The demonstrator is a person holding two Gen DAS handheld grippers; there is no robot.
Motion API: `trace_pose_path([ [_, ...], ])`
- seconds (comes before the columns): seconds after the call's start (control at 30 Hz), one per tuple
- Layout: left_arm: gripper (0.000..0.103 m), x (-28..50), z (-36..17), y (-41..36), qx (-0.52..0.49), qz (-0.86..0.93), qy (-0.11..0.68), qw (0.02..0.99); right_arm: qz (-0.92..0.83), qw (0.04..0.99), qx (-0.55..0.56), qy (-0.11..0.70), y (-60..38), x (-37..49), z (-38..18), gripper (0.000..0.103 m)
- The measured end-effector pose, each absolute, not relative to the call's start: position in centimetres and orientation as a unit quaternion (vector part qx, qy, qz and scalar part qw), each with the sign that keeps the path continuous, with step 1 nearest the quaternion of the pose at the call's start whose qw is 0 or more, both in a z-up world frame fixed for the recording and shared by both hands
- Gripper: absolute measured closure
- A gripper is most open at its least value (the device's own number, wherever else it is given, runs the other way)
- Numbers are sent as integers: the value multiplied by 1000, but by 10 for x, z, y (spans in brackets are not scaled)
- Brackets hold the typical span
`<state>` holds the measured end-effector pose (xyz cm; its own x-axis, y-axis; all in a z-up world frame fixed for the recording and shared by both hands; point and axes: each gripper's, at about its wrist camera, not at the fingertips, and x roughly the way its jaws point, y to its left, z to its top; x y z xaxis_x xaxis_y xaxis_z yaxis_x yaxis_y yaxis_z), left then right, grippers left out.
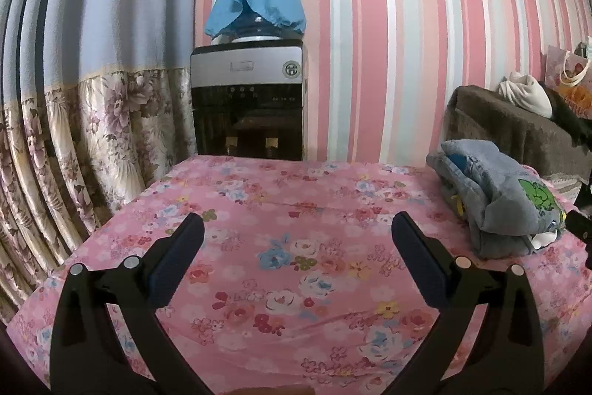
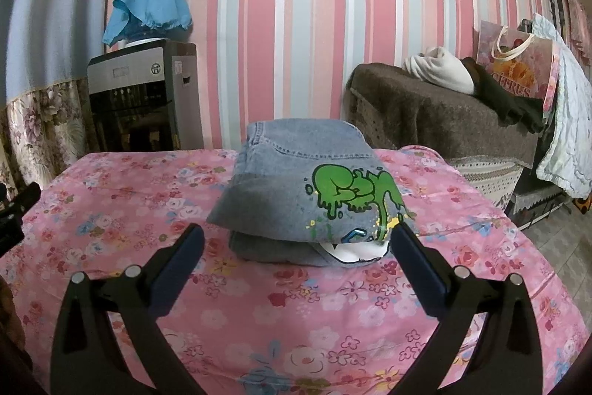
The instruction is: Fold large clothes
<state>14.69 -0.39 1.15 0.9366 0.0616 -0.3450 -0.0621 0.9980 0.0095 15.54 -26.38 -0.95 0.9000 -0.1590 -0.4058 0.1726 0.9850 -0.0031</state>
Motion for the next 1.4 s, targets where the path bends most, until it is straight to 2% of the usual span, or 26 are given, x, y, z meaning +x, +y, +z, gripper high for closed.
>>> trace_pose_path([
  [1.4, 3, 147, 20, -3, -5, 39, 175, 984, -81, 975, 8, 208, -268, 155, -12, 2],
])
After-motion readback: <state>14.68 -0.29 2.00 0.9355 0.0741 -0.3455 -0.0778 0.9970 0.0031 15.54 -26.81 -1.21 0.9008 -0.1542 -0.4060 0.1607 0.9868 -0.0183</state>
